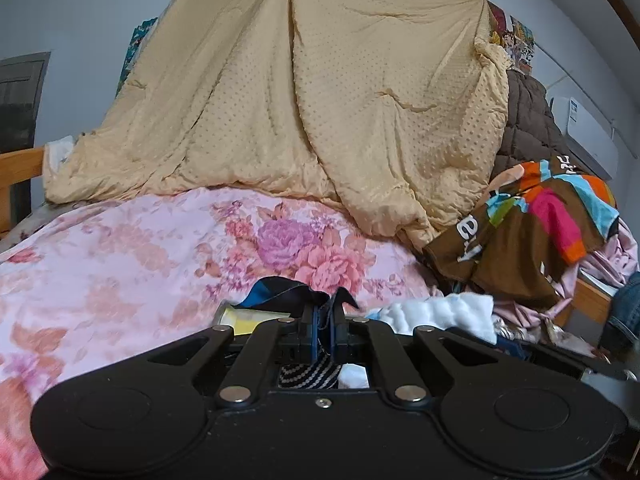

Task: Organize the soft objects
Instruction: 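Carry the white cloth with the right tool while the left tool carries the black fabric to the tray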

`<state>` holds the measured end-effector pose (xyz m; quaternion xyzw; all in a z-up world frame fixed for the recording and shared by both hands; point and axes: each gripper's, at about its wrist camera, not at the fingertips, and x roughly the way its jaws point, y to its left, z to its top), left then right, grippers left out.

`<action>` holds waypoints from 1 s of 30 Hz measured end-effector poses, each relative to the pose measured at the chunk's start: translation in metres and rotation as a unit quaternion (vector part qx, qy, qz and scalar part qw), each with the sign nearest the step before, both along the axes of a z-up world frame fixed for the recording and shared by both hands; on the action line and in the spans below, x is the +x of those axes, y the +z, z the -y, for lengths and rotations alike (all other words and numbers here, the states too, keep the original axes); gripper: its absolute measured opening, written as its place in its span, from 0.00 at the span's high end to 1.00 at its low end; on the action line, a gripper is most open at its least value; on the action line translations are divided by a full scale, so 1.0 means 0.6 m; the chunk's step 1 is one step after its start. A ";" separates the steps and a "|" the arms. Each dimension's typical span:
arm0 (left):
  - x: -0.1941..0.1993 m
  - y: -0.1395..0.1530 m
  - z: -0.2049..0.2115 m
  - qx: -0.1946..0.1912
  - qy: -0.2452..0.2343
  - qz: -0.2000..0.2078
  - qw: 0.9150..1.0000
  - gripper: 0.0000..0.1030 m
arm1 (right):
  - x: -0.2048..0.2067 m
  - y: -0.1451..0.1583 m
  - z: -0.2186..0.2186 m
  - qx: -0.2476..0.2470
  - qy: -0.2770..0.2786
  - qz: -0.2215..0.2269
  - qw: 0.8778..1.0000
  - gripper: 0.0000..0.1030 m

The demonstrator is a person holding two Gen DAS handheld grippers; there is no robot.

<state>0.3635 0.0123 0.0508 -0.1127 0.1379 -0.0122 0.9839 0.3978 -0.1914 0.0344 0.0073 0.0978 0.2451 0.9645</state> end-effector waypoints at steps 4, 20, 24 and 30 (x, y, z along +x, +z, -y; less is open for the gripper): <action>0.048 -0.009 0.007 0.006 0.011 0.008 1.000 0.95 | 0.043 -0.012 0.002 0.020 -0.009 -0.013 1.000 0.83; 0.157 -0.111 0.015 -0.033 0.009 -0.068 0.997 0.95 | 0.129 -0.069 0.001 0.004 -0.022 -0.099 0.995 0.82; 0.163 -0.131 0.016 -0.031 0.002 -0.092 0.995 0.94 | 0.139 -0.083 -0.003 -0.005 -0.027 -0.116 0.993 0.80; 0.175 -0.151 0.016 -0.024 -0.002 -0.142 0.990 0.93 | 0.154 -0.097 0.006 0.013 -0.029 -0.148 0.988 0.76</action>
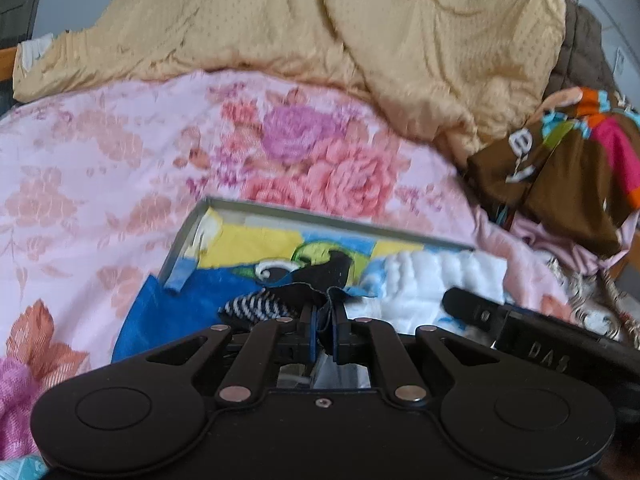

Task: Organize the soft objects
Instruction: 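Carry the white cloth with the right tool while the left tool carries the black fabric to the tray, then lower both items into the frog tray and open both tools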

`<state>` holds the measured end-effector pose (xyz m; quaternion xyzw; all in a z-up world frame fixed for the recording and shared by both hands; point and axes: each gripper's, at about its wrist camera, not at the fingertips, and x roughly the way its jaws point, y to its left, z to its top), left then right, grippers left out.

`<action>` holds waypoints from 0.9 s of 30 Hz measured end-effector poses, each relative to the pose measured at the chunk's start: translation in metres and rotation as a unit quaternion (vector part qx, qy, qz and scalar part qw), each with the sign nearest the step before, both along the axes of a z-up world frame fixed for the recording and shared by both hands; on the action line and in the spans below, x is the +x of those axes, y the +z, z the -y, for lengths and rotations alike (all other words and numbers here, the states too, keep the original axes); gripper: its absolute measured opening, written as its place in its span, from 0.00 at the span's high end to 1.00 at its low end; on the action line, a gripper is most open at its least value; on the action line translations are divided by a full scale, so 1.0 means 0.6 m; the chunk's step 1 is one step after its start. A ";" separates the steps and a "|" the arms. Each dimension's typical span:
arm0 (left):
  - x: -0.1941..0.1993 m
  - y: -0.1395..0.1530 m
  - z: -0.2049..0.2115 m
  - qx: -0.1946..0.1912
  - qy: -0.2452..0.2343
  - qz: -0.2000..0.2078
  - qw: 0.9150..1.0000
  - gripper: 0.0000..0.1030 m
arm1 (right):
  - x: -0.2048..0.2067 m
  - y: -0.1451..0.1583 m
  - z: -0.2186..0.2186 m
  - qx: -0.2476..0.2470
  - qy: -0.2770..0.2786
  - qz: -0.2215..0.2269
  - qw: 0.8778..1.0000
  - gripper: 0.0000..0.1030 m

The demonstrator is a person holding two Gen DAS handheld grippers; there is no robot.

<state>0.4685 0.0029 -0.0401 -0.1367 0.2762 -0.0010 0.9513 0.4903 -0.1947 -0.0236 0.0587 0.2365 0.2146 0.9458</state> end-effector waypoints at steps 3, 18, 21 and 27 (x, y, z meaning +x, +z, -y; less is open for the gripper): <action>0.001 -0.006 0.003 0.008 -0.003 -0.011 1.000 0.93 | 0.001 -0.001 0.000 -0.001 -0.001 -0.007 1.000 0.74; -0.008 0.001 0.003 0.020 0.004 -0.032 0.999 0.75 | 0.000 0.014 0.009 -0.004 0.005 -0.036 0.999 0.49; -0.015 0.010 0.001 0.026 0.003 -0.032 0.999 0.73 | -0.005 0.020 0.011 -0.008 0.005 -0.036 0.999 0.46; -0.035 0.032 -0.004 0.030 0.011 -0.024 0.999 0.58 | -0.027 0.047 0.016 -0.017 0.005 -0.022 1.000 0.32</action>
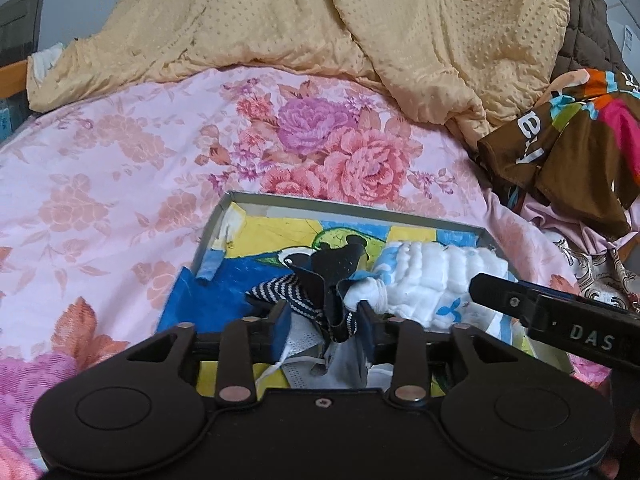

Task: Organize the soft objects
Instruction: 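Lower both items into the frog tray and open both tools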

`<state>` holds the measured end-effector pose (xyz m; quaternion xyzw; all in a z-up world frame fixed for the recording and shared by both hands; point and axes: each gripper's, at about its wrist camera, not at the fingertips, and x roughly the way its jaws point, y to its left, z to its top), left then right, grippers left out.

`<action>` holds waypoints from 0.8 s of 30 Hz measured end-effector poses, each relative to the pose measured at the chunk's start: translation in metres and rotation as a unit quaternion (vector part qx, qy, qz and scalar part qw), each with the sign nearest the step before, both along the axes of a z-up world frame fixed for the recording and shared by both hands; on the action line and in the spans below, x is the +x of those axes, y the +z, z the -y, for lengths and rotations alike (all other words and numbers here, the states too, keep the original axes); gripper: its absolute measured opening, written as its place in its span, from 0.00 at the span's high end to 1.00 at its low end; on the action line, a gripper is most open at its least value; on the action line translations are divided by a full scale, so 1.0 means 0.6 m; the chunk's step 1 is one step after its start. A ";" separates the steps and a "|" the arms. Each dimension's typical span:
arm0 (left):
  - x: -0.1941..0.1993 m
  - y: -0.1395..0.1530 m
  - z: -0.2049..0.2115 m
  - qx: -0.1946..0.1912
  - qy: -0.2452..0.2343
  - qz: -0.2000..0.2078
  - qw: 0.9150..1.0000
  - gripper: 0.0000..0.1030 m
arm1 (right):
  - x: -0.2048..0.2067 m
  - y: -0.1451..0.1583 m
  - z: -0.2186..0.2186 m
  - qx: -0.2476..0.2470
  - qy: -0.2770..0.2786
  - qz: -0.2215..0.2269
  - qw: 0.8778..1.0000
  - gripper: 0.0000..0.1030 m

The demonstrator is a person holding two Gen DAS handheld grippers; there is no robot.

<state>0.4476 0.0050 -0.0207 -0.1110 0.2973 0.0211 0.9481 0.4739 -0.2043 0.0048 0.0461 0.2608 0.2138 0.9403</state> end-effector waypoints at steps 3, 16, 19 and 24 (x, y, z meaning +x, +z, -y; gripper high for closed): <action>-0.015 0.014 -0.003 0.006 0.000 0.006 1.000 0.50 | -0.016 0.020 0.005 -0.006 -0.002 0.011 1.000 0.27; -0.104 0.089 -0.017 0.009 0.020 0.045 0.999 0.18 | -0.107 0.089 0.031 -0.011 -0.019 0.061 0.998 0.08; -0.130 0.103 -0.014 0.010 0.026 0.062 0.998 0.13 | -0.130 0.104 0.038 -0.011 -0.023 0.078 0.997 0.04; -0.178 0.124 -0.007 0.014 0.023 0.087 0.996 0.07 | -0.171 0.123 0.049 -0.009 -0.027 0.103 0.994 0.01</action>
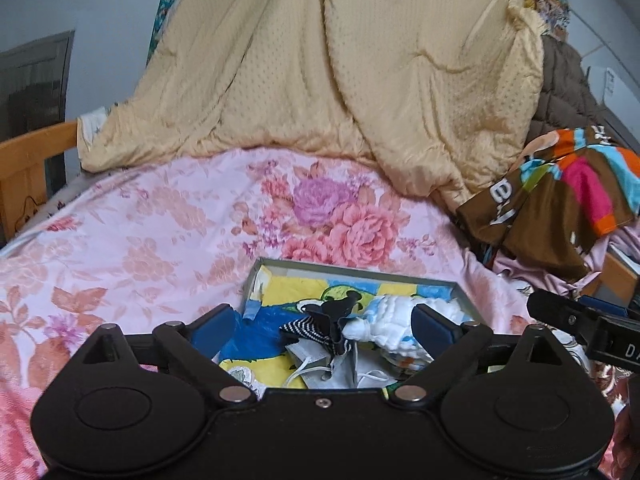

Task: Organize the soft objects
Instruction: 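Lower both items into the frog tray and open both tools, then withdraw both tools from the tray back toward the pile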

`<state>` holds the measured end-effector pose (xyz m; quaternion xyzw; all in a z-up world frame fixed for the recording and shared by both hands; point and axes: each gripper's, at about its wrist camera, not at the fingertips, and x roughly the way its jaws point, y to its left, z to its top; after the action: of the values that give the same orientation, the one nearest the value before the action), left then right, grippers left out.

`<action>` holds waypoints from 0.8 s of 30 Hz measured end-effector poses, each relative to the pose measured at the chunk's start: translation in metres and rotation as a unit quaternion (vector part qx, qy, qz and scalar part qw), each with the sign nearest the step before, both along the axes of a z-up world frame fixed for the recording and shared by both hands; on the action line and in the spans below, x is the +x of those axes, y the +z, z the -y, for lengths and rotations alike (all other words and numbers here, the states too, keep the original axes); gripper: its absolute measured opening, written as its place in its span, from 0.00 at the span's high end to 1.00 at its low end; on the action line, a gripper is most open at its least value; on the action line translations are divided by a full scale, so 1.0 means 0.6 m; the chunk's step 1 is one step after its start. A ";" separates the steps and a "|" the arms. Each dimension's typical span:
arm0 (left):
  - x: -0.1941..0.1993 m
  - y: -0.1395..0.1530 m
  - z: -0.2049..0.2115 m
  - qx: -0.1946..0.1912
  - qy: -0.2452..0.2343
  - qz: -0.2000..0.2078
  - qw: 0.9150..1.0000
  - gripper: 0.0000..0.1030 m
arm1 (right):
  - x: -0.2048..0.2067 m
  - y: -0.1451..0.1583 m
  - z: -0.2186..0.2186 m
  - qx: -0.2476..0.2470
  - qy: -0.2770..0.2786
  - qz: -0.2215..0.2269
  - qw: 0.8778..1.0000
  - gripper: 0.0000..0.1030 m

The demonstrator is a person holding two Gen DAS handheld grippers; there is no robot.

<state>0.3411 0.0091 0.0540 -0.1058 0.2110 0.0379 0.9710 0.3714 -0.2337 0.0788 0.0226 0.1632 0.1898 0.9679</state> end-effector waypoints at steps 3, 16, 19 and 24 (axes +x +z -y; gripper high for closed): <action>-0.027 0.012 0.005 0.007 -0.002 0.013 1.000 0.02 | -0.026 0.007 0.004 0.005 -0.003 0.012 1.000 0.00; -0.145 0.025 0.026 0.032 -0.012 0.052 0.998 0.01 | -0.136 0.007 0.029 0.017 -0.027 0.054 0.998 0.00; -0.172 0.019 0.020 0.029 -0.009 0.054 0.998 0.01 | -0.165 -0.001 0.032 0.014 -0.032 0.059 0.998 0.00; -0.212 0.006 0.007 0.024 -0.001 0.052 0.998 0.01 | -0.207 -0.017 0.032 0.007 -0.033 0.060 0.998 0.00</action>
<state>0.2137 0.0046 0.0577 -0.0841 0.1591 0.0366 0.9830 0.2471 -0.2532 0.0684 0.0231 0.1031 0.1597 0.9815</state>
